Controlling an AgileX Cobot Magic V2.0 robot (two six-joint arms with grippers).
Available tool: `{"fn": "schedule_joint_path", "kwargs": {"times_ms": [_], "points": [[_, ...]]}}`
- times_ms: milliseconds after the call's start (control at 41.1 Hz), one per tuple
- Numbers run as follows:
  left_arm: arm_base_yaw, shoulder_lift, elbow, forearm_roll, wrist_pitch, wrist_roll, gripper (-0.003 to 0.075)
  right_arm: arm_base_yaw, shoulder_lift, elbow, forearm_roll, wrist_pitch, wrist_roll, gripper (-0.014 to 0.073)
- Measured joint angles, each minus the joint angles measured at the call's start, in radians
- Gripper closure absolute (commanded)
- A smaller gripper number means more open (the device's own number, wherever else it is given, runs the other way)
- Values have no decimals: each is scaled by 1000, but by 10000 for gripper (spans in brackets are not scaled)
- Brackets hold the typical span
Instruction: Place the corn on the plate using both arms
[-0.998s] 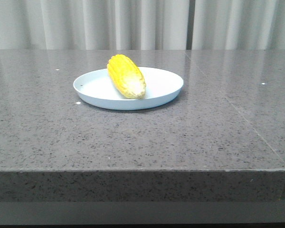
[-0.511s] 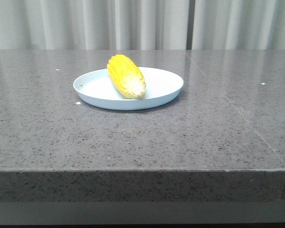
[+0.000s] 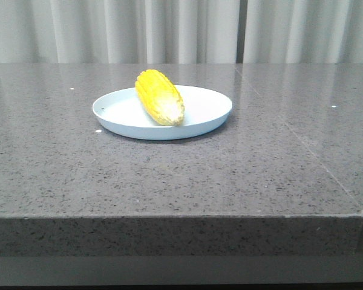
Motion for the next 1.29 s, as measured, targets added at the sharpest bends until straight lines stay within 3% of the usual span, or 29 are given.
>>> {"fn": "schedule_joint_path", "kwargs": {"times_ms": [316,1290], "points": [[0,0,0,0,0,0,741,-92,-118,296,24,-293,0,659],[0,0,0,0,0,0,741,-96,-118,307,32,-343,43,659]]}}
